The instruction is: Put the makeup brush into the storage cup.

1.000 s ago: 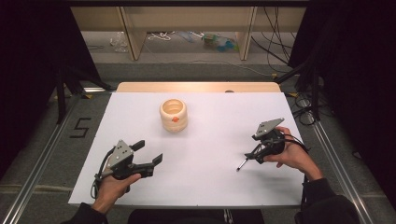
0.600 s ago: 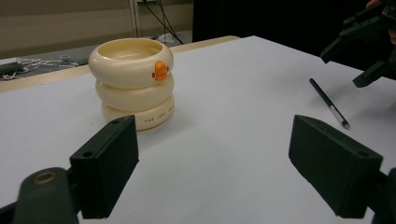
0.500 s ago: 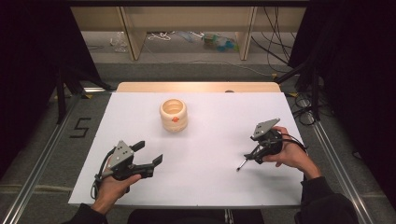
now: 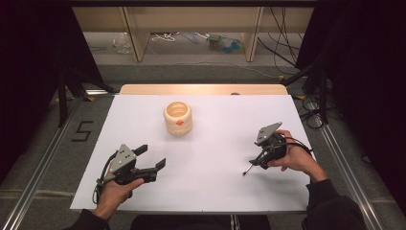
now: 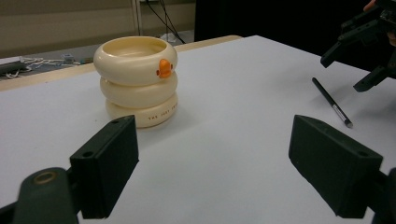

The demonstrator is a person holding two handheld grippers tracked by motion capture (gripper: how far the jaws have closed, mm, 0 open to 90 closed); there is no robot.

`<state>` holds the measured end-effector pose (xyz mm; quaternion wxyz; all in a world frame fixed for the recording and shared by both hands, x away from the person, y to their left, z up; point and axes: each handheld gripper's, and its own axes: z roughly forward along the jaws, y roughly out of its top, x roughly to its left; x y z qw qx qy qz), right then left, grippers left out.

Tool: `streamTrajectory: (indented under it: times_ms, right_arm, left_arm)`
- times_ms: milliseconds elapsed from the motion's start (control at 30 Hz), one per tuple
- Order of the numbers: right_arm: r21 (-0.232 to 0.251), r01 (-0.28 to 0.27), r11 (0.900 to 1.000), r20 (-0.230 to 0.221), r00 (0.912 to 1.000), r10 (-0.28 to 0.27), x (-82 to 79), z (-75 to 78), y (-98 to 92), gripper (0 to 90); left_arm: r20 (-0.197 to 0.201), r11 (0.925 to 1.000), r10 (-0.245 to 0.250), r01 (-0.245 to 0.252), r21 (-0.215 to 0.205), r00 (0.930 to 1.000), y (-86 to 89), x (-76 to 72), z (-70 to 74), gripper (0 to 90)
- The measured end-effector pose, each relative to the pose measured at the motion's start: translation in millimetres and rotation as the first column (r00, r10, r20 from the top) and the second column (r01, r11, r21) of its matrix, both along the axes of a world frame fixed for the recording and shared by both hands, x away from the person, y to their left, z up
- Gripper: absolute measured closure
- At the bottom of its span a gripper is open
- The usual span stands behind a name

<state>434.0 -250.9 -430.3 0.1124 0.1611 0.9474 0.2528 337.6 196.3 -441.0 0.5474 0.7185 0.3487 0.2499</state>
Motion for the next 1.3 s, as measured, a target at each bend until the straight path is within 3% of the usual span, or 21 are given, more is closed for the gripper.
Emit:
streamTrajectory:
  times_ms: [233,633,700,767,800,933,1000,1100,1200,1300]
  right_arm:
    - [-0.042,-0.025,0.999,0.006,0.9997,0.025,2.1,-1.7,1.9,26.1]
    - [-0.141,-0.071,0.988,-0.050,0.9967,0.064,9.4,-13.9,5.6,28.6]
    - [-0.146,-0.080,0.986,-0.053,0.9959,0.072,10.4,-14.5,5.3,29.3]
    - [-0.152,-0.076,0.985,-0.058,0.9960,0.068,10.7,-14.4,5.2,29.3]
    - [-0.154,-0.079,0.985,-0.057,0.9958,0.071,11.4,-14.9,4.7,29.5]
    - [-0.169,-0.093,0.981,-0.069,0.9943,0.082,13.1,-16.3,4.0,30.6]
    - [-0.182,-0.104,0.978,-0.072,0.9932,0.092,14.4,-16.7,4.4,30.7]
    - [-0.189,-0.109,0.976,-0.080,0.9922,0.095,15.0,-18.6,5.6,30.8]
    - [-0.200,-0.113,0.973,-0.086,0.9915,0.098,16.3,-19.9,6.5,30.8]
    - [-0.200,-0.119,0.973,-0.094,0.9904,0.102,16.9,-21.3,7.5,30.9]
  left_arm:
    - [0.006,1.0000,-0.005,0.005,0.005,1.0000,0.2,1.0,0.3,16.0]
    - [0.001,1.0000,-0.004,0.004,-0.002,1.0000,-0.5,2.0,0.1,16.0]
    - [0.007,0.9998,-0.012,0.012,0.017,0.9999,-0.5,1.7,0.1,16.0]
    - [0.005,0.9998,-0.013,0.013,0.017,0.9999,-0.6,1.5,0.1,16.0]
    - [-0.007,1.0000,-0.002,0.002,-0.008,1.0000,-1.8,1.3,-0.2,16.0]
    - [0.007,0.9998,-0.013,0.013,0.016,0.9999,-0.4,1.9,0.0,16.0]
    - [0.001,1.0000,-0.006,0.006,-0.001,1.0000,-1.3,2.1,0.0,16.0]
    - [0.009,0.9997,-0.014,0.013,0.019,0.9999,-0.7,2.4,0.0,16.0]
    - [0.002,1.0000,-0.006,0.006,-0.002,1.0000,-1.4,2.3,0.0,16.0]
    - [0.003,0.9999,-0.009,0.009,0.007,1.0000,-0.9,1.6,0.1,16.0]
